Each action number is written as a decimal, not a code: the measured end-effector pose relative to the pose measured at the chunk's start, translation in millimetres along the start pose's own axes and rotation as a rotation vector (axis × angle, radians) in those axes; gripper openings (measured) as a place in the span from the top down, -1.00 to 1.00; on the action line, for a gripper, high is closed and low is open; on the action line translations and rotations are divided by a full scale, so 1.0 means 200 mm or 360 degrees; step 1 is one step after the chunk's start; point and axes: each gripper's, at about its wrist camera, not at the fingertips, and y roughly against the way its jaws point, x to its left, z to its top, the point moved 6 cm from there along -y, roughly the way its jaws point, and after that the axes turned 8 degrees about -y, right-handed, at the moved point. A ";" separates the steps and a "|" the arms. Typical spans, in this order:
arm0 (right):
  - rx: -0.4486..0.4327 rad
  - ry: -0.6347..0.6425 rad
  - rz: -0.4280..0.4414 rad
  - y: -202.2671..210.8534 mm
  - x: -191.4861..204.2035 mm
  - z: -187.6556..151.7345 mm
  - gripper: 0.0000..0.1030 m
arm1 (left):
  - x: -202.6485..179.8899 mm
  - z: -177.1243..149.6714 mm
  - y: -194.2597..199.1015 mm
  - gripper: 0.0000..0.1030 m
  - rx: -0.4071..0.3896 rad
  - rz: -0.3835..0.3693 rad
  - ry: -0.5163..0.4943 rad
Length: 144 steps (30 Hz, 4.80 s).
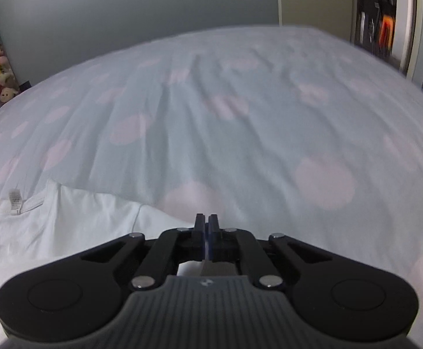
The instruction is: Fold clothes
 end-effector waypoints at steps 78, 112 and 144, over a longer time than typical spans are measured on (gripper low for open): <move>0.0387 0.0908 0.0481 2.00 0.30 -1.91 -0.14 | -0.72 -1.67 1.07 0.00 0.0373 -0.0069 -0.0922; 0.0415 0.1855 0.0229 2.03 0.18 -1.89 -0.41 | -0.67 -1.73 0.98 0.79 0.0496 0.0102 -0.1186; -0.0464 0.1885 -0.0106 2.20 0.24 -1.49 0.93 | -0.59 -1.08 1.50 0.98 -0.0218 0.0534 -0.1234</move>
